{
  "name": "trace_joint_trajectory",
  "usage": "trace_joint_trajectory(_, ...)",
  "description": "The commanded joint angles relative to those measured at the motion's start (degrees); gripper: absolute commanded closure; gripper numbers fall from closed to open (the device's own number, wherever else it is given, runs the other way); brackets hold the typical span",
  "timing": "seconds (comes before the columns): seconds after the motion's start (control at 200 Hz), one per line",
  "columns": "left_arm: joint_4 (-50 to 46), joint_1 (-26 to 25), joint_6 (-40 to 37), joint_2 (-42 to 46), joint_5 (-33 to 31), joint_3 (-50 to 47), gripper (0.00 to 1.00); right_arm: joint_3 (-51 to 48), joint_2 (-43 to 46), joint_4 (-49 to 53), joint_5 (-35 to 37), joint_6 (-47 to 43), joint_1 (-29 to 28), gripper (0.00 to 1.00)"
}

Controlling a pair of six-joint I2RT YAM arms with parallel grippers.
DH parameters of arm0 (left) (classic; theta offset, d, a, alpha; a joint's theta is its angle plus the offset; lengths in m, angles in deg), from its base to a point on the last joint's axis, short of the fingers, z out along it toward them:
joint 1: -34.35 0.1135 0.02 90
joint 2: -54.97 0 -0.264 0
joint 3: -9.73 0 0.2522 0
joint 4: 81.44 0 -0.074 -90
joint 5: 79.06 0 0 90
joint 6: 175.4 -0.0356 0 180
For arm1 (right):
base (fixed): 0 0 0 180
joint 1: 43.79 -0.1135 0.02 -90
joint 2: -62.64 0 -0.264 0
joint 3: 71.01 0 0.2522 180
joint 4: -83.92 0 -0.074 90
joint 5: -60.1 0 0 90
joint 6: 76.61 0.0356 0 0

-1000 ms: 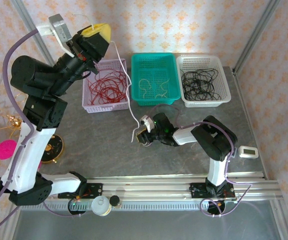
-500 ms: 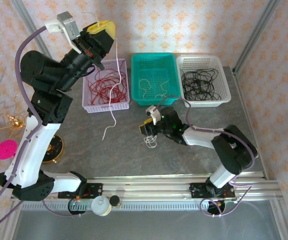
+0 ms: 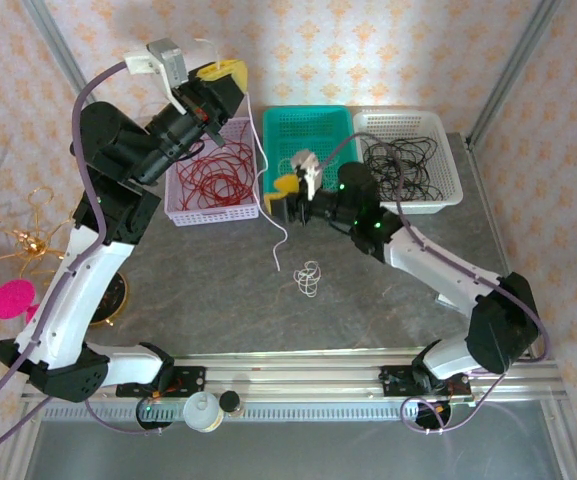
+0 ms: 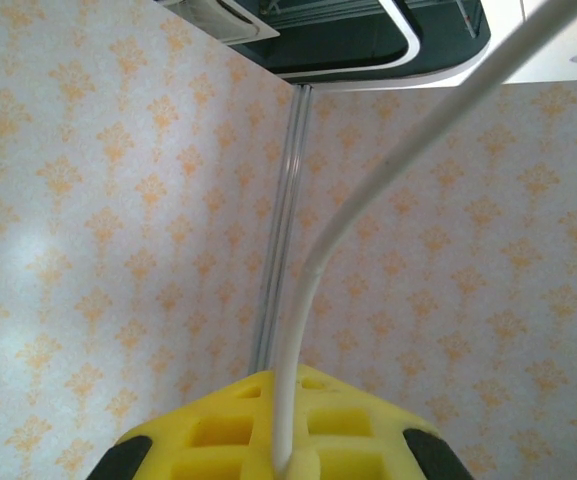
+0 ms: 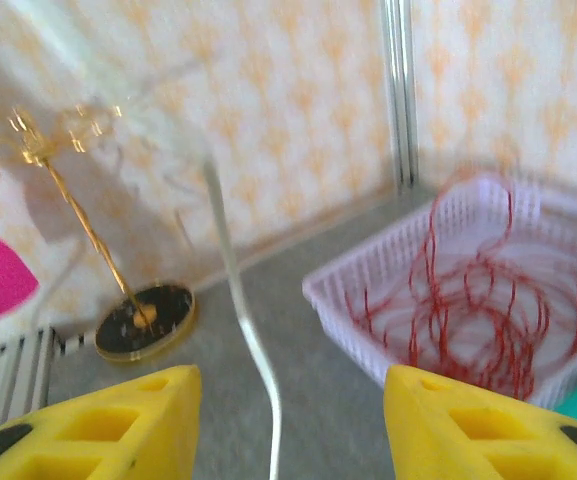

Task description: Untangle the cables

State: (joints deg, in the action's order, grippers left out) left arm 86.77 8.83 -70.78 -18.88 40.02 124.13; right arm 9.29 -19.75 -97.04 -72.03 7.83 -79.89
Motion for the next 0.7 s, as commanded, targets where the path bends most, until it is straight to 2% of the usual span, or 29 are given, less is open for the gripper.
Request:
trace_joint_trajectory(0.0, 2.7, -0.5, 0.1, 0.9, 0.4, -0.2, 1.0, 7.6, -1.1, -2.8, -7.8, 0.3, 1.7, 0.48)
trace_joint_trajectory(0.15, 3.3, -0.4, 0.5, 1.5, 0.3, -1.5, 1.0, 15.7, -4.1, -1.3, -12.2, -0.9, 2.4, 0.5)
trace_joint_trajectory(0.35, 3.0, -0.4, 0.9, 1.6, 0.3, -1.6, 1.0, 25.7, -9.7, 1.3, -20.3, 1.0, 2.4, 0.58)
trace_joint_trajectory(0.511, 2.5, -0.4, 0.5, 1.8, 0.1, -1.7, 1.0, 28.9, -11.7, 4.1, -22.9, 0.3, 2.4, 0.65)
trace_joint_trajectory(0.696, 2.0, -0.5, 0.2, 1.9, -0.2, -1.5, 1.0, 31.7, -12.0, 11.8, -22.4, -2.0, 3.9, 0.63)
